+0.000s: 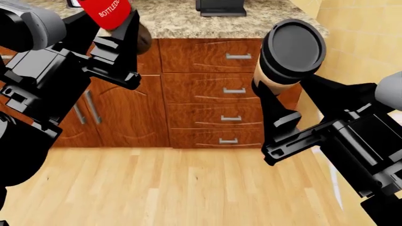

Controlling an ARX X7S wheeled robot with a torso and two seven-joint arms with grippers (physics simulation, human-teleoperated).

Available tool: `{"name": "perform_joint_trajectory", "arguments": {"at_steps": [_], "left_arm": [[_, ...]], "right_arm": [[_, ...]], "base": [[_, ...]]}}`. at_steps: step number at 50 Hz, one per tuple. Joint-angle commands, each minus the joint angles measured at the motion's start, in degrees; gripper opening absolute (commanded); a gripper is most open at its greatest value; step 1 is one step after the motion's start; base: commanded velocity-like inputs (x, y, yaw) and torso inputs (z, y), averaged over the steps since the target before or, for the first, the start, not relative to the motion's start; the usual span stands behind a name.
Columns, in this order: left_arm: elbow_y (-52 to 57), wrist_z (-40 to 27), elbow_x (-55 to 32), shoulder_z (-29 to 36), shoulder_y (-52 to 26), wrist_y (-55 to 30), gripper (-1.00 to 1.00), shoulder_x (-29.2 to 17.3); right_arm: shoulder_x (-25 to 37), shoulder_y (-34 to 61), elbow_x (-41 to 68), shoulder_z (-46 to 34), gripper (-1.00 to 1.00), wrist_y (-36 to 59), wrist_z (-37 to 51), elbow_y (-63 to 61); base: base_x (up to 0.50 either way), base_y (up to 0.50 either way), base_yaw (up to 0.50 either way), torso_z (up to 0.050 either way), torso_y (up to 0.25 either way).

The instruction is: Move the drinks to the dining counter.

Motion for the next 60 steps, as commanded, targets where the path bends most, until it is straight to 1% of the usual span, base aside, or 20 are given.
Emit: {"name": "perform_joint_trajectory", "arguments": {"at_steps": [1, 27, 60], "left_arm": [[0.1, -0.9, -0.3, -0.8, -0.7, 0.2, -1.0, -0.2], [0.1, -1.0, -0.6, -0.7, -0.4, 0.8, -1.0, -0.6], [-0.2, -1.2, -0.8, -0.1, -0.8, 1.2, -1.0, -0.9]], "right_arm": [[0.0, 0.6, -1.1, 0.4, -1.0, 0.0, -0.4, -0.2], [0.5, 0.3, 0.1, 0.0, -1.0, -0.7, 0.3, 0.1], [0.7, 0.1, 0.0, -0.2, -1.0, -1.7, -0.3, 0.3]], "base": [[-0.5, 0.0, 0.0, 0.0, 0.0], [-0.5, 0.0, 0.0, 0.001, 0.0], [-0.43, -0.43, 0.0, 0.0, 0.0]]}}
